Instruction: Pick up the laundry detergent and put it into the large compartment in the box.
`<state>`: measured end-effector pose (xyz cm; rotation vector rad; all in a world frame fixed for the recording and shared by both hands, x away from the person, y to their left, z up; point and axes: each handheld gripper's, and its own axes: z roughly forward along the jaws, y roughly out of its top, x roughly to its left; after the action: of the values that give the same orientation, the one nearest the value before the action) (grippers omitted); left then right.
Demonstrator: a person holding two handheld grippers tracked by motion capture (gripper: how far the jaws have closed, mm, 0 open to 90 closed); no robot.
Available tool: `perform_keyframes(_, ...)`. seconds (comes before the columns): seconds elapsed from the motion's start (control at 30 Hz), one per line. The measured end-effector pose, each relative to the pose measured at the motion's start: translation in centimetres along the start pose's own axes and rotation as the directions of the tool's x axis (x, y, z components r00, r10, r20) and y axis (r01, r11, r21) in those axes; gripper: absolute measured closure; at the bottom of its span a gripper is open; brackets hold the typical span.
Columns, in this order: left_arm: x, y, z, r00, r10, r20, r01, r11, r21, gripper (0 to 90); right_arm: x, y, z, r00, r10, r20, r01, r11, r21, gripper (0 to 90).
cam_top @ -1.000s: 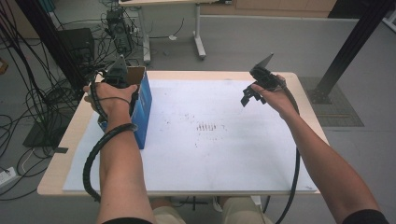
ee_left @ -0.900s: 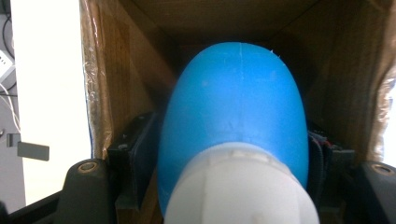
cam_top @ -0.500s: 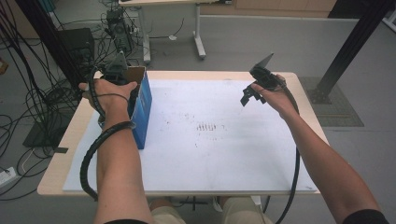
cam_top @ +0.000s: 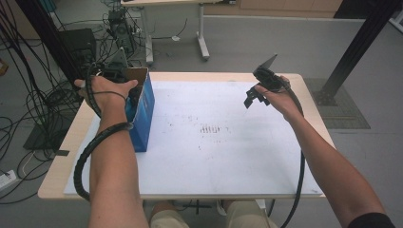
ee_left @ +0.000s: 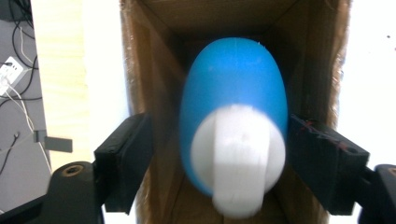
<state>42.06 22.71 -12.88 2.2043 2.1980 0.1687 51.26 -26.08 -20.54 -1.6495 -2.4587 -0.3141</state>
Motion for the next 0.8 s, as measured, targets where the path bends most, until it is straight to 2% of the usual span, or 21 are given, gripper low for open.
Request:
perform_keyframes(0.13,-0.2,-0.3,-1.7,0.9982,0.06,0.005,-0.06,0.9981,-0.008,22.4,-0.1,0.1,0.1,1.0,0.002,0.001,-0.002,1.0,0.001,4.6)
perform_keyframes(0.27,-0.6,-0.5,-3.5,0.9908,0.132,0.032,-0.131,0.9912,-0.019,20.2,0.1,0.2,0.2,1.0,0.003,0.005,-0.003,1.0,0.002,4.6)
perform_keyframes(0.37,-1.5,-0.7,-4.8,0.9805,0.194,0.029,-0.193,0.9805,-0.035,16.2,0.4,0.4,0.2,0.9999,-0.003,0.01,0.003,1.0,0.005,4.6)
perform_keyframes(0.4,-1.9,-0.9,-5.2,0.9752,0.22,0.026,-0.219,0.9748,-0.043,15.1,0.6,0.4,0.2,0.9999,-0.004,0.012,0.004,1.0,0.005,4.6)
perform_keyframes(0.47,-2.9,-1.2,-6.0,0.9602,0.279,0.01,-0.278,0.9586,-0.062,13.1,0.7,0.6,0.1,0.9999,-0.002,0.014,0.002,1.0,0.011,4.6)
perform_keyframes(0.5,-3.5,-1.4,-6.3,0.9494,0.314,-0.007,-0.314,0.9473,-0.065,12.9,0.7,0.6,0.1,0.9999,-0.005,0.015,0.005,1.0,0.008,4.6)
perform_keyframes(0.53,-4.1,-1.7,-6.6,0.9358,0.352,-0.02,-0.352,0.933,-0.074,11.6,0.8,0.7,0.1,0.9999,0.001,0.016,-0.001,1.0,0.007,4.6)
perform_keyframes(0.6,-4.9,-1.9,-7.0,0.9129,0.408,-0.017,-0.408,0.9093,-0.082,10.7,0.7,0.8,0.1,0.9999,0.004,0.016,-0.004,1.0,0.009,4.6)
perform_keyframes(0.63,-5.3,-2.0,-7.1,0.898,0.44,-0.009,-0.439,0.8942,-0.088,9.9,0.6,0.8,0.1,0.9999,0.007,0.016,-0.007,1.0,0.007,4.6)
perform_keyframes(0.67,-5.8,-2.1,-7.2,0.8803,0.474,-0.006,-0.473,0.8763,-0.092,9.6,0.6,0.9,0.2,0.9998,0.012,0.016,-0.012,1.0,0.01,4.6)
perform_keyframes(0.7,-6.4,-2.1,-7.3,0.8596,0.511,-0.007,-0.509,0.8557,-0.092,9.3,0.6,1.0,0.2,0.9997,0.016,0.018,-0.017,1.0,0.014,4.6)
perform_keyframes(0.77,-7.9,-2.3,-7.5,0.8083,0.589,-0.013,-0.587,0.8043,-0.092,8.3,0.6,1.1,0.4,0.9996,0.019,0.021,-0.019,1.0,0.019,4.6)
perform_keyframes(0.8,-8.8,-2.4,-7.6,0.7785,0.627,-0.022,-0.626,0.7744,-0.089,8.5,0.5,1.1,0.4,0.9995,0.02,0.023,-0.02,1.0,0.021,4.6)
